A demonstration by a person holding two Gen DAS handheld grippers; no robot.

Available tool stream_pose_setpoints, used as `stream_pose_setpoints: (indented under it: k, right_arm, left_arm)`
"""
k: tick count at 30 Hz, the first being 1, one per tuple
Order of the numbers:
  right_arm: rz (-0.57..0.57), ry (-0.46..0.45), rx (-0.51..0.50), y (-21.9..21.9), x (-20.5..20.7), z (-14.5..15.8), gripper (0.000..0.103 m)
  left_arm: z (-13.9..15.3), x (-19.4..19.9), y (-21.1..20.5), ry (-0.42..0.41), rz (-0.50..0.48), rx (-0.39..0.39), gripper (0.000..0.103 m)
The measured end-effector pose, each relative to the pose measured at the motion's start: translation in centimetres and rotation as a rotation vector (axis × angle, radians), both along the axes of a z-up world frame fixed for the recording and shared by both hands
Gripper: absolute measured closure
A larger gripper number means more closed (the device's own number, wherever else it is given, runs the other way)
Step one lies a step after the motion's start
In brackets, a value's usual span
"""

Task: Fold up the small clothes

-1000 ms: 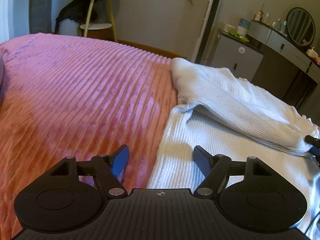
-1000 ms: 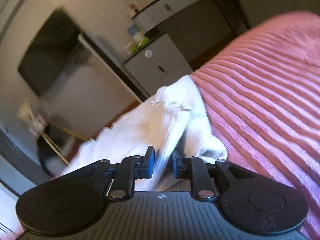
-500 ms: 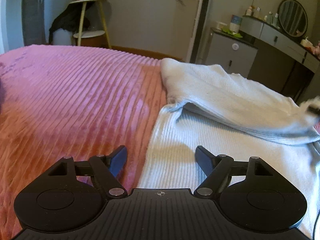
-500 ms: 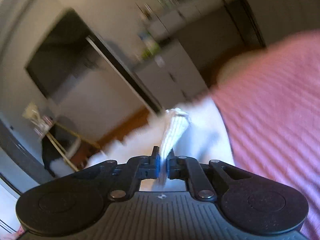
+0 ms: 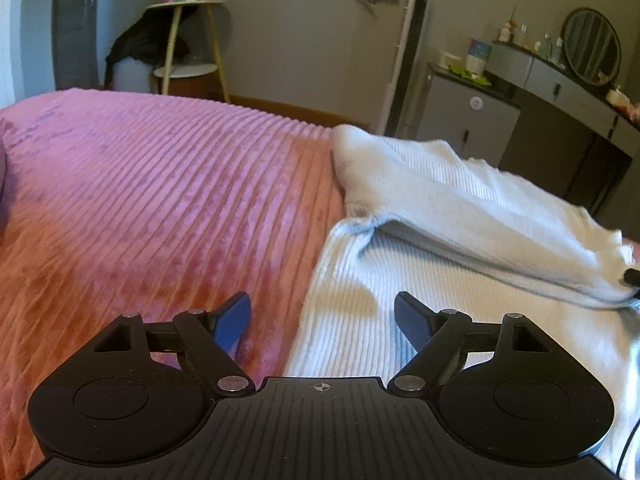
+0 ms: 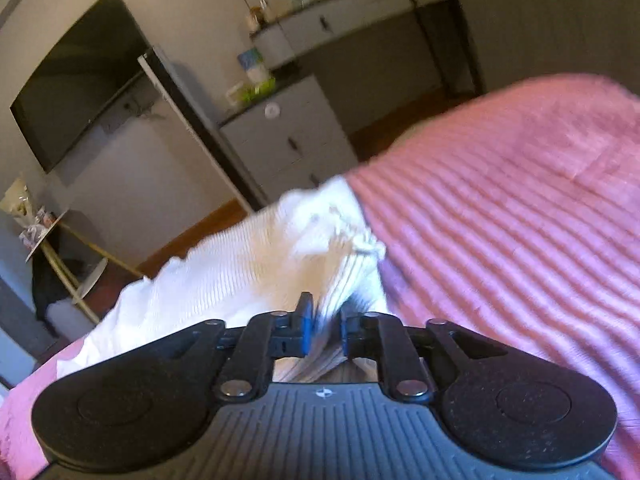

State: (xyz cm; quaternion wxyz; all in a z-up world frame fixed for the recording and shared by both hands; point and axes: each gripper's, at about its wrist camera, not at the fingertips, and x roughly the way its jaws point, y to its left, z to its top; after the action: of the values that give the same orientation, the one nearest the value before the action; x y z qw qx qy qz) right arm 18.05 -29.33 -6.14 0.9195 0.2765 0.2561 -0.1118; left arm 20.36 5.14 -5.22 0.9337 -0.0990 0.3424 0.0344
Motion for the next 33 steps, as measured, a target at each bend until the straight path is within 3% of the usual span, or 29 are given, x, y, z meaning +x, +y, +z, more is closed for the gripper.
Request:
stream_pose_setpoints:
  k: [3, 6, 8, 11, 14, 18, 20, 25, 30, 32, 33]
  right_arm:
    - [-0.047, -0.05, -0.112, 1.2, -1.3, 2.0, 0.077]
    - [-0.056, -0.137, -0.235, 2.4, -1.8, 3.8, 0.077]
    - [0.032, -0.159, -0.289, 3.5, -1.0, 4.2, 0.077]
    - [0.231, -0.102, -0.315, 5.3, 0.8, 3.0, 0.083]
    - [0.348, -0.051, -0.422, 7.0, 2.3, 1.6, 0.085]
    - [0.388, 0.07, -0.463, 6.8, 4.3, -1.2, 0.088]
    - [0.386, 0.069, -0.464, 5.8, 4.6, -1.8, 0.088]
    - [0.399, 0.068, -0.438, 5.1, 4.8, -2.1, 0.087]
    - [0.359, 0.07, -0.404, 4.7, 0.0, -0.4, 0.078]
    - [0.358, 0.083, -0.387, 4.6, -2.8, -0.2, 0.061]
    - [0.354, 0.112, -0.399, 4.7, -4.2, -0.2, 0.06]
  left_arm:
    - [1.0, 0.4, 0.1, -0.019, 0.004, -0.02, 0.019]
    - [2.4, 1.9, -0.7, -0.05, -0.002, 0.014, 0.019]
    - [2.7, 3.4, -1.5, -0.05, -0.01, 0.032, 0.018]
    - [1.9, 6.0, -2.5, -0.027, -0.001, 0.036, 0.018]
    - [0.9, 7.9, -3.4, -0.007, -0.015, 0.057, 0.018]
    - [-1.1, 9.5, -4.5, 0.032, -0.032, 0.144, 0.011]
    - [-1.7, 9.5, -4.6, 0.018, -0.033, 0.163, 0.007]
    - [-1.4, 9.1, -5.1, 0.021, -0.077, 0.229, 0.006]
    - [-0.2, 6.6, -3.9, 0.081, -0.095, 0.22, 0.007]
    - [-0.5, 4.8, -3.5, 0.102, -0.105, 0.225, 0.007]
    - [-0.8, 3.5, -3.3, 0.099, -0.108, 0.229, 0.007]
